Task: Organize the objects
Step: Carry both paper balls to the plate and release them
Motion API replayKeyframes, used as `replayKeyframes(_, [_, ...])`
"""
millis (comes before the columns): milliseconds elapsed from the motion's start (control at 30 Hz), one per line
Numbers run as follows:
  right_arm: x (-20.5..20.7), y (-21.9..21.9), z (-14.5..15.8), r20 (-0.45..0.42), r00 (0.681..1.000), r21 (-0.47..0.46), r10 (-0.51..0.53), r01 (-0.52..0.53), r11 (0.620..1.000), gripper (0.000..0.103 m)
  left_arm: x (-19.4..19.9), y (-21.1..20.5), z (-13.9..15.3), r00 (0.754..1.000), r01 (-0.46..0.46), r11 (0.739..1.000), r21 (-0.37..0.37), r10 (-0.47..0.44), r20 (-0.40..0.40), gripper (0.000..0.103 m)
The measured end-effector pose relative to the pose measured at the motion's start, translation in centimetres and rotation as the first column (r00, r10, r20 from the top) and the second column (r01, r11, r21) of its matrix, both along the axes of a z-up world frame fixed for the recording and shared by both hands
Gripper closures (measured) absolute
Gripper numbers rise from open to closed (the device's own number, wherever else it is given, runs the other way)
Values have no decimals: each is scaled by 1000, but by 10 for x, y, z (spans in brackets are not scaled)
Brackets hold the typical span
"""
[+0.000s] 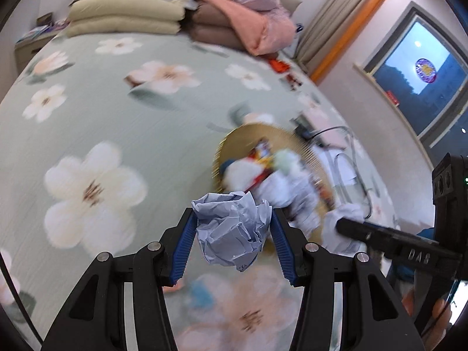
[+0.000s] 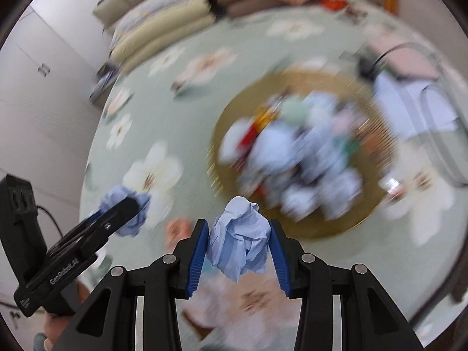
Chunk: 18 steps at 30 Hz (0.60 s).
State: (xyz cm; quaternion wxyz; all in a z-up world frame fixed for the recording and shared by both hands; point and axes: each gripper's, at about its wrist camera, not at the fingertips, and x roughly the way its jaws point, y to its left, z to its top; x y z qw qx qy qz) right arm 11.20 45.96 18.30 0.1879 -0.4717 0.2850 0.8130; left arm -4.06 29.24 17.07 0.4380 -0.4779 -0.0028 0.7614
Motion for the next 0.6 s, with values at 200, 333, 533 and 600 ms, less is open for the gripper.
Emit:
replayKeyframes(200, [26,62,47,-94,989,94,-116,125,988,62,8,49,23,999,31,998,59,-30,-23,54])
replayKeyframes(333, [39,93,61,-124,983,121,-133,148,981,62,13,76,22,999,48,996,78,-47,-15,54])
replayKeyframes(533, [29,117,41,-100,986,79,-131,139,987,56,18,105,2,998,46,999,23,-47,42,27])
replayKeyframes(600, [29,124,30,-82,987,48,-141,145,988,51,17,106,-11,996,38,999,-1,-38,86,27])
